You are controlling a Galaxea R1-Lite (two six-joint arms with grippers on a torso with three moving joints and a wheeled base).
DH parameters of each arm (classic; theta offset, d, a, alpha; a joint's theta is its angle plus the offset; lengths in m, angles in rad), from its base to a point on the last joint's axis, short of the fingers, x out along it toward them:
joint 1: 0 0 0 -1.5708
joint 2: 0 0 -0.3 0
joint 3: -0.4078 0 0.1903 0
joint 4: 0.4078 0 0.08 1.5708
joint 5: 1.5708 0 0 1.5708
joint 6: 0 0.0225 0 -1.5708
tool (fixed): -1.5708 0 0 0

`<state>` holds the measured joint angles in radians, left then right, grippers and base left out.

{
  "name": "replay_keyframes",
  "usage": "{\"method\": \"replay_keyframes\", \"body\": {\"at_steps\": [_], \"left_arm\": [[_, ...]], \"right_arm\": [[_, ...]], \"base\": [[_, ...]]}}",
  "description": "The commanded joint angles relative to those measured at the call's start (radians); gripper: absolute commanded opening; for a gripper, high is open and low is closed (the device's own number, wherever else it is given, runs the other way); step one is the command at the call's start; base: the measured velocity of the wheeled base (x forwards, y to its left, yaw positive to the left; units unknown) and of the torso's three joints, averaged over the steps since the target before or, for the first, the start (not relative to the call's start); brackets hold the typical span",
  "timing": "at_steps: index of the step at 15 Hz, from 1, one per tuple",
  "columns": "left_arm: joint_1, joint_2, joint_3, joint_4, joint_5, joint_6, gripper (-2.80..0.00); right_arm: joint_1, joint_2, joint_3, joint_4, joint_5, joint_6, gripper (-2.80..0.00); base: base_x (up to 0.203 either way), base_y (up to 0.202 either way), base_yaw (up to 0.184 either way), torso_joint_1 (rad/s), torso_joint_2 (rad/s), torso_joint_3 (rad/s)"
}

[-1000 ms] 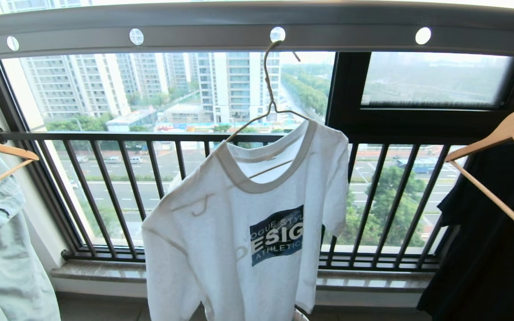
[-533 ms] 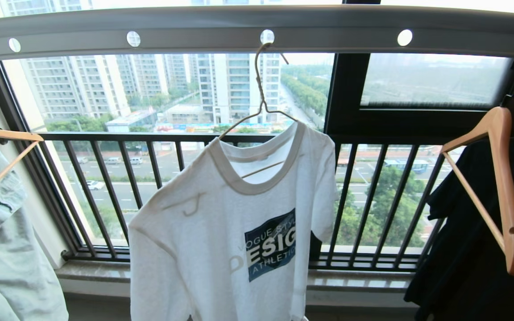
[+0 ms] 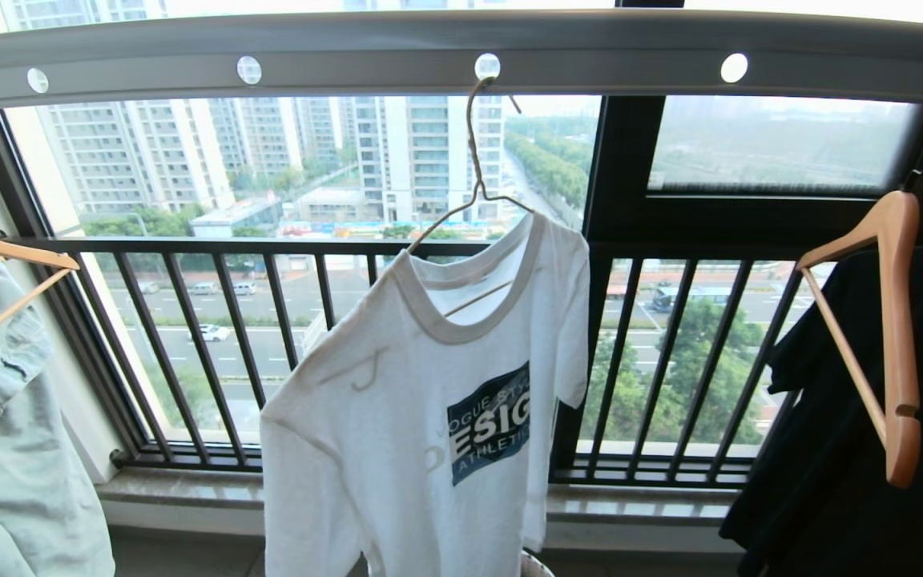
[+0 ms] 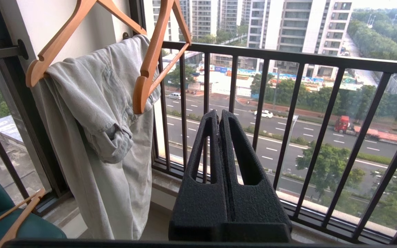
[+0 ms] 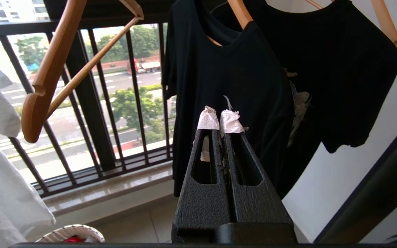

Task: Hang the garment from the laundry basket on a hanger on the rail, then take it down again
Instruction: Take the clothes off the clothes rack

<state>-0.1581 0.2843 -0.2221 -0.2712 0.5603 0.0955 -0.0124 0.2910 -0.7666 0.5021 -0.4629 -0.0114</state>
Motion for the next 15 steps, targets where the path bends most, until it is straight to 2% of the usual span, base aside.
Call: {"method": "replay_keyframes", "body": {"at_steps": [1,2,3,4,5,9,12,13,15], "left_arm": [[0.0,-0.002,0.131,-0.144,0.024,0.057,-2.8],[0.0,-0.002,0.188,-0.204,0.035,0.096,-2.8],[0.0,-0.002,0.22,-0.252,0.064,0.126,-2.8],[0.0,-0.002,0.216,-0.266,0.1,0.16,-2.8],[0.0,-0.002,0.203,-0.27,0.108,0.191,-2.8],[0.021,-0.002,0.166,-0.262,0.113,0.24,-2.8],[0.181,-0.024,0.149,-0.237,0.098,0.271,-2.8],[0.206,-0.036,0.165,-0.225,0.077,0.275,-2.8],[0.173,-0.094,0.198,-0.195,0.024,0.255,-2.8]], "right_arm": [[-0.084,-0.01,0.049,-0.001,0.057,-0.018,-2.8],[-0.084,-0.011,0.082,-0.014,0.084,-0.019,-2.8],[-0.082,-0.01,0.11,-0.05,0.154,-0.013,-2.8],[-0.074,0.007,0.122,-0.079,0.194,0.007,-2.8],[-0.07,0.036,0.127,-0.092,0.213,0.022,-2.8],[-0.033,0.089,0.105,-0.118,0.296,0.035,-2.8],[-0.033,0.085,0.135,-0.117,0.322,0.035,-2.8],[-0.033,0.057,0.15,-0.116,0.322,0.034,-2.8],[-0.033,-0.008,0.209,-0.114,0.326,0.012,-2.8]], "base": [[0.0,0.0,0.0,0.0,0.0,0.0],[0.0,0.0,0.0,0.0,0.0,0.0],[0.0,0.0,0.0,0.0,0.0,0.0],[0.0,0.0,0.0,0.0,0.0,0.0],[0.0,0.0,0.0,0.0,0.0,0.0],[0.0,0.0,0.0,0.0,0.0,0.0],[0.0,0.0,0.0,0.0,0.0,0.0],[0.0,0.0,0.0,0.0,0.0,0.0],[0.0,0.0,0.0,0.0,0.0,0.0]]}}
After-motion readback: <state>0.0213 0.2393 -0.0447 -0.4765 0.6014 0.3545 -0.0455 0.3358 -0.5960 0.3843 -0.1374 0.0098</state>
